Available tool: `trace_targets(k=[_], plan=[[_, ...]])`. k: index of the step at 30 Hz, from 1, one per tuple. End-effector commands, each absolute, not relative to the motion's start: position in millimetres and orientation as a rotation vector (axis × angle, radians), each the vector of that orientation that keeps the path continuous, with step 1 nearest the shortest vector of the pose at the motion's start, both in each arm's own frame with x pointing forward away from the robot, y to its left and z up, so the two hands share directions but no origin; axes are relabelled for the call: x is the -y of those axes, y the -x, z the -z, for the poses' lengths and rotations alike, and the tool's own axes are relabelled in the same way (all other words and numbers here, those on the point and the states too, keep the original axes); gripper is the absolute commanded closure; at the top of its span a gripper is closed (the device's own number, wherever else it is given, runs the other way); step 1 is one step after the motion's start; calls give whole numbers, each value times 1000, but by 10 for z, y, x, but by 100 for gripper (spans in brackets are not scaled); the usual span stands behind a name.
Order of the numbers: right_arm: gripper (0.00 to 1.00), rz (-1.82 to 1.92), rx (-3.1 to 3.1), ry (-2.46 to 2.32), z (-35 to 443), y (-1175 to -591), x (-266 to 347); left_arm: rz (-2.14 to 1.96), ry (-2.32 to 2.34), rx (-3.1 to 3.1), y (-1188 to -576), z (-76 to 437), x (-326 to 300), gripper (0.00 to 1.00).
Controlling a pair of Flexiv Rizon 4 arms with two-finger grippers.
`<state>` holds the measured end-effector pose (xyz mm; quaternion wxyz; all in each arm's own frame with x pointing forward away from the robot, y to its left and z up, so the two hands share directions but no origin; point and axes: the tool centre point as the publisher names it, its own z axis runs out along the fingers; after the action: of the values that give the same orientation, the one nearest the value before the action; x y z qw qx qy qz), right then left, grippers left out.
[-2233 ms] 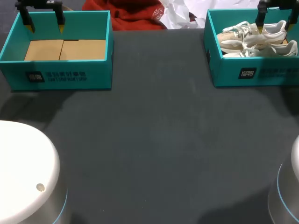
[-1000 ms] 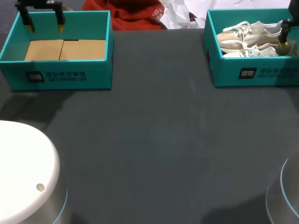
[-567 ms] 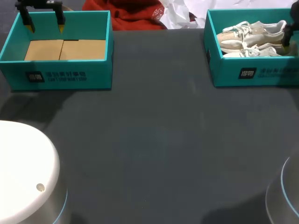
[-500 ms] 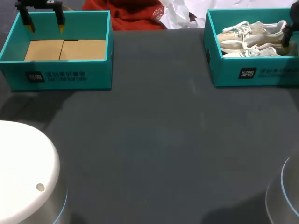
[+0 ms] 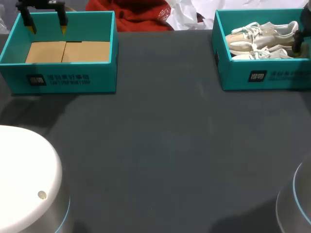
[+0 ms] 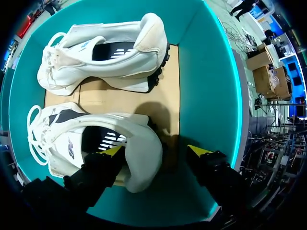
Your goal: Take the shoe out of the shoebox, open the shoe tongue, remove and reinsert the insole, then place the shoe into the shoebox
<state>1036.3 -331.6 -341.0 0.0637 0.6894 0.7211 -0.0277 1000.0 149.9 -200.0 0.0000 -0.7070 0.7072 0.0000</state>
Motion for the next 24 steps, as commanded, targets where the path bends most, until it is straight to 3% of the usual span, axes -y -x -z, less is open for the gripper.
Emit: trace_targets(k=[1,6,10,11,13,19,20,21,24], plan=[[15,91,-2186,-2088,3476,-10411,3337,0,2221,-2222,-10000,2000,-1499,0],[15,93,-2193,-2092,3541,-10407,3358,0,2221,-2222,-10000,2000,-1499,0],[23,99,-2200,-2093,3583,-10410,3359,0,2221,-2222,-10000,2000,-1499,0],[29,101,-2201,-2093,3596,-10413,3360,0,2221,-2222,-10000,2000,-1499,0],[50,106,-2203,-2095,3619,-10418,3363,0,2221,-2222,-10000,2000,-1499,0],[82,114,-2205,-2099,3643,-10421,3359,0,2221,-2222,-10000,2000,-1499,0],[95,117,-2204,-2099,3641,-10420,3355,0,2221,-2222,-10000,2000,-1499,0],[100,118,-2202,-2100,3640,-10419,3355,0,2221,-2222,-10000,2000,-1499,0],[100,118,-2189,-2102,3600,-10412,3357,0,2221,-2222,-10000,2000,-1499,0]])
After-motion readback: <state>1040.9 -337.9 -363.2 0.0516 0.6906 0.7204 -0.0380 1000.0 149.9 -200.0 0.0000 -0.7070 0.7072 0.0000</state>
